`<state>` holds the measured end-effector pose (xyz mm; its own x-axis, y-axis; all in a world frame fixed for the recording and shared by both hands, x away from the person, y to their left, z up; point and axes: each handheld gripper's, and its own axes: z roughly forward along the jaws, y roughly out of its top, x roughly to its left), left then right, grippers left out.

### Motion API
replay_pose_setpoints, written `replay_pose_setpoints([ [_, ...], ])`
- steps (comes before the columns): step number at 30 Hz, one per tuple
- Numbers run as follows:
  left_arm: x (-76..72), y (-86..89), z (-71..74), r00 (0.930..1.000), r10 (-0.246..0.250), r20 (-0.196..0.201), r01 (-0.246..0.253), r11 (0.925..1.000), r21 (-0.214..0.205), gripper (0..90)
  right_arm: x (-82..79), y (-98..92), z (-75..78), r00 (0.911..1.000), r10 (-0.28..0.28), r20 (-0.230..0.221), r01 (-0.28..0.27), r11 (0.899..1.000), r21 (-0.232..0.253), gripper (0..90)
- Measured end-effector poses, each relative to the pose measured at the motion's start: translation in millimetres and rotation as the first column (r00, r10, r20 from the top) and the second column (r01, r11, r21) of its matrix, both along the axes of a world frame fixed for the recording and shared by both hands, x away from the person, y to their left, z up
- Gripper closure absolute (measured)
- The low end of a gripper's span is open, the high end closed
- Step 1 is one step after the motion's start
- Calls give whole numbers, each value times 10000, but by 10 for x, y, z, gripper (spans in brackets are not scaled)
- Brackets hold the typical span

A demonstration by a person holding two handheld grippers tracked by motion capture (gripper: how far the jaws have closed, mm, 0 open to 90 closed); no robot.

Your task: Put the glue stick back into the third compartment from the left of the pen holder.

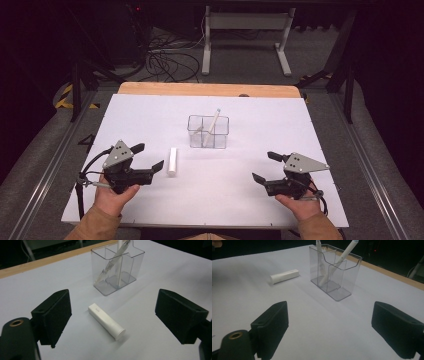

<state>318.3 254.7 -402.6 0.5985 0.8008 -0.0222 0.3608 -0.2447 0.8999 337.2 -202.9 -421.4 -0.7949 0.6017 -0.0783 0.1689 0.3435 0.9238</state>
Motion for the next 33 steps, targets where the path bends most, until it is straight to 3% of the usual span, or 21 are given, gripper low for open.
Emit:
replay_pose_setpoints([
  [7, 15, -75, 26, 9957, 742, -546, -751, 9971, -138, 116, -2, -4, 3, 10000, 64, -2, -64, 9999, 105, 146],
  [10, 62, -60, 38, 9854, 794, -1505, -914, 9930, -744, 101, -3, 0, -2, 9999, 103, -34, -103, 9999, 111, 150],
  [12, 88, -63, 48, 9793, 857, -1836, -985, 9932, -616, 101, -2, 3, -4, 9999, 120, -30, -120, 9999, 81, 151],
  [17, 78, -114, 40, 9769, 1297, -1698, -1346, 9907, -177, 96, -4, 2, -4, 9999, 116, -39, -116, 9999, 111, 154],
  [26, 86, -173, 21, 9674, 2040, -1503, -2063, 9785, 3, 60, -3, 0, -7, 9999, 125, -56, -124, 9998, 137, 155],
  [33, 77, -218, 22, 9661, 2173, -1396, -2213, 9751, -138, 47, -1, 2, -10, 9999, 133, -63, -132, 9998, 134, 155],
])
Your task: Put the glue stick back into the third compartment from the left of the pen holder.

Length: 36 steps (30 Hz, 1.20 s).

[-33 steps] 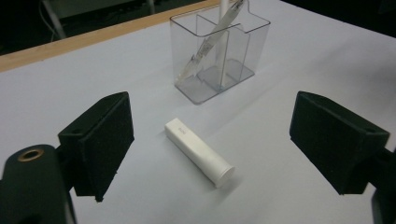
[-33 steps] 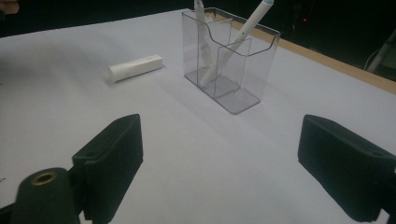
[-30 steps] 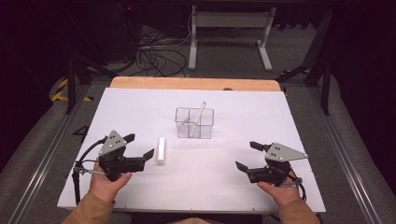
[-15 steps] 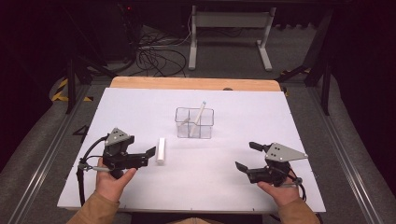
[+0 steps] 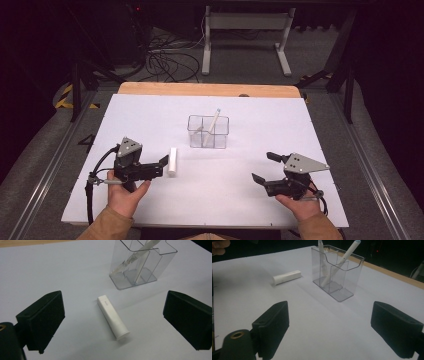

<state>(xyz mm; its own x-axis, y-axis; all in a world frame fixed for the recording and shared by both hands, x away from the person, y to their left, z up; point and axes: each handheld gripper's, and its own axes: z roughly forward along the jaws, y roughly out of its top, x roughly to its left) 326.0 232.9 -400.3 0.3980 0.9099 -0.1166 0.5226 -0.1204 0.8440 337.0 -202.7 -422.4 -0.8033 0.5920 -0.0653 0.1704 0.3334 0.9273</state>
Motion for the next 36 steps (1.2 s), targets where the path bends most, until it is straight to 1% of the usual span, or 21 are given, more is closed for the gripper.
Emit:
replay_pose_setpoints([
  [4, -4, -14, 1, 10000, 33, 81, -33, 9999, -100, 52, -1, 1, 0, 10000, 11, -1, -11, 10000, -5, 156],
  [8, -1, -45, -16, 9999, -128, 19, 128, 9997, -221, 67, -1, 0, 1, 10000, 12, 3, -12, 10000, -6, 156],
  [12, 9, -103, -53, 10000, -27, 24, 28, 9996, -291, 77, -3, -2, 4, 10000, 10, 15, -10, 10000, 1, 157],
  [16, 13, -177, -129, 9998, 138, 127, -135, 9997, -194, 86, -5, -4, 5, 10000, 8, 17, -8, 10000, 6, 157],
  [20, 25, -228, -207, 9989, 320, 330, -323, 9994, 95, 81, -5, -8, 6, 10000, 15, 16, -15, 10000, 12, 158],
  [23, 28, -262, -262, 9987, 349, 375, -357, 9991, 215, 83, -6, -11, 7, 10000, 4, 28, -4, 10000, 9, 158],
  [26, 45, -303, -327, 9994, 256, 253, -264, 9992, 297, 87, -5, -11, 6, 10000, 8, 12, -8, 10000, 7, 158],
  [30, 66, -341, -393, 9996, 262, 105, -266, 9987, 438, 91, -8, -9, 6, 10000, 27, 22, -27, 10000, -5, 158],
  [35, 61, -370, -450, 9996, 262, 81, -267, 9973, 683, 91, -8, -12, 6, 10000, 20, 15, -20, 10000, -8, 158],
  [36, 62, -373, -463, 9997, 243, 8, -243, 9976, 642, 91, -8, -11, 6, 10000, 19, 13, -19, 10000, -11, 158],
])
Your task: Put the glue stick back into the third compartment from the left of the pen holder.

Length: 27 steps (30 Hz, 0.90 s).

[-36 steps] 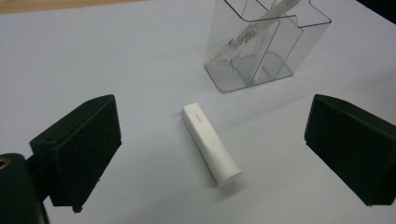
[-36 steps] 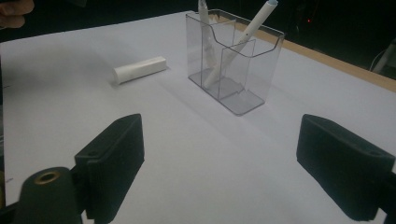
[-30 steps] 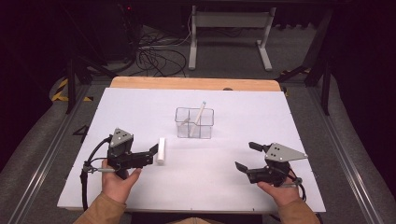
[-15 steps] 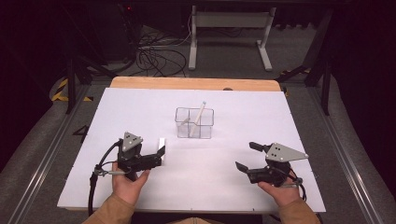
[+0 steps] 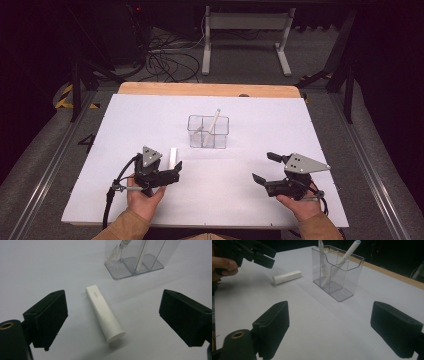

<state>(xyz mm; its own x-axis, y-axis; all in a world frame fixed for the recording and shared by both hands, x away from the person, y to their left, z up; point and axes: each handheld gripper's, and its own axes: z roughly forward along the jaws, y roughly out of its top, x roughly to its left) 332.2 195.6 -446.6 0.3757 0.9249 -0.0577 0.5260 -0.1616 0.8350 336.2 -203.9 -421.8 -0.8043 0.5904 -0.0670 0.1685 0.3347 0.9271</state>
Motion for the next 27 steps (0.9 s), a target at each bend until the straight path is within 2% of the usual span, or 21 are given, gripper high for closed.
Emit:
replay_pose_setpoints([
  [15, 3, -21, -152, 9977, -101, -663, 124, 9993, 350, 91, -5, 0, -4, 10000, 15, -14, -15, 10000, -42, 161],
  [27, 3, -76, -222, 9943, -27, -1061, 127, 9956, 934, 110, -6, 6, -11, 10000, 26, -25, -27, 10000, -93, 163],
])
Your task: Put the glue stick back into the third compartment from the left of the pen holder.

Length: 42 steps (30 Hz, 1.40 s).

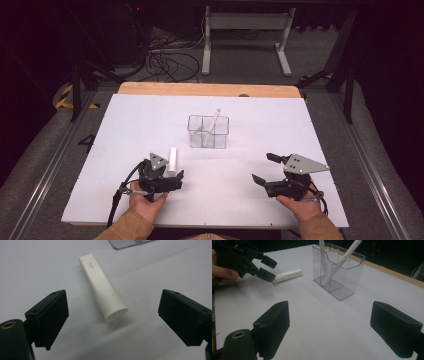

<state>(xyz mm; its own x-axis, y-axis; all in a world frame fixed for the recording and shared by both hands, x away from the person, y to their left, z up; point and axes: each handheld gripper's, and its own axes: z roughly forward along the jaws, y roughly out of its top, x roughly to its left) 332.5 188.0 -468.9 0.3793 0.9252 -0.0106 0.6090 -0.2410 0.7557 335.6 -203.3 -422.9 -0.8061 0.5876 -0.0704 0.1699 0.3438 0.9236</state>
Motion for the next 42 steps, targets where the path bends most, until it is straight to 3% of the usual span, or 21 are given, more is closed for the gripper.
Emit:
replay_pose_setpoints([
  [6, 11, -18, -29, 9998, 13, -193, -10, 9999, 126, 129, 0, -1, -2, 10000, 8, 1, -8, 10000, -21, 163],
  [9, 13, -35, -45, 9998, -22, -210, 28, 9996, 269, 187, -1, -1, -2, 10000, 11, 7, -11, 10000, -23, 163],
  [13, 26, -56, -62, 9987, 58, -512, -40, 9994, 337, 236, -1, 1, -2, 10000, 12, -17, -12, 10000, -8, 164],
  [23, 37, -105, -83, 9962, 540, -683, -493, 9964, 685, 383, -2, 6, -4, 10000, 30, -20, -30, 10000, -44, 170],
  [42, 39, -146, -107, 9956, 832, -433, -803, 9947, 644, 546, -6, 19, -12, 10000, 66, 23, -65, 9998, -199, 181],
])
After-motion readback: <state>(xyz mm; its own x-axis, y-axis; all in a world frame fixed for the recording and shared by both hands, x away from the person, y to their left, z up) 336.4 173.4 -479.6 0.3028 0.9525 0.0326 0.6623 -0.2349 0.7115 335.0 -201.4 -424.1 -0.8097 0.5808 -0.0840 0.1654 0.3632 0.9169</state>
